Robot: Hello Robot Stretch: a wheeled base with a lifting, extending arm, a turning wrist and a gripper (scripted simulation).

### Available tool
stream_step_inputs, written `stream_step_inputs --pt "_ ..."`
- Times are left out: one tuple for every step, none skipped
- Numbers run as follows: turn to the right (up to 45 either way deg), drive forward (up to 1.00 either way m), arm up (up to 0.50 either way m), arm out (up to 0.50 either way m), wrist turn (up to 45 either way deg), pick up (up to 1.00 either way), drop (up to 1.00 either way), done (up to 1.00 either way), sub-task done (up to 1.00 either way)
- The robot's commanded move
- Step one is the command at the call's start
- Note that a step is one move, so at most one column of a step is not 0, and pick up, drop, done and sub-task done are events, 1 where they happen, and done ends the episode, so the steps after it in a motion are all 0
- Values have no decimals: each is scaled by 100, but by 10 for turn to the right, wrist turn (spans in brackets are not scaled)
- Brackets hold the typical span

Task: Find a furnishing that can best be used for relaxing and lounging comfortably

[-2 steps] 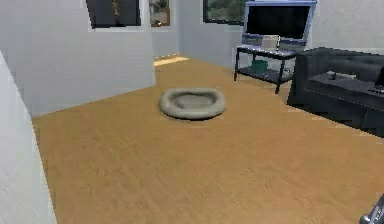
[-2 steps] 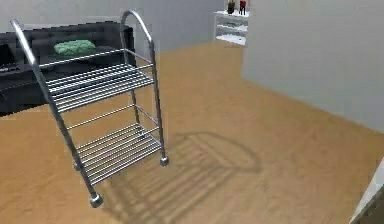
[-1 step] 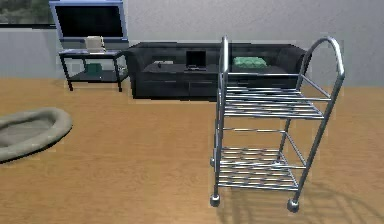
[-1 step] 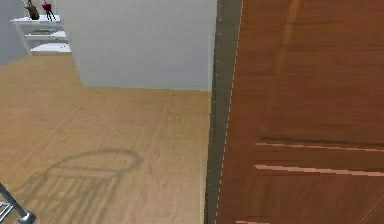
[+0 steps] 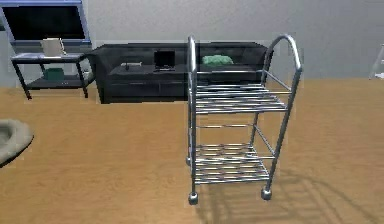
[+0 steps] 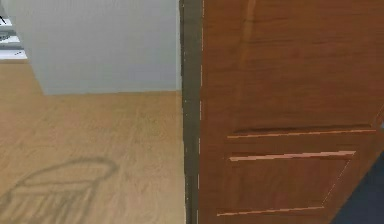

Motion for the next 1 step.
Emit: stream_step_inputs --pt "0 25 0 0 0 0 0 0 0"
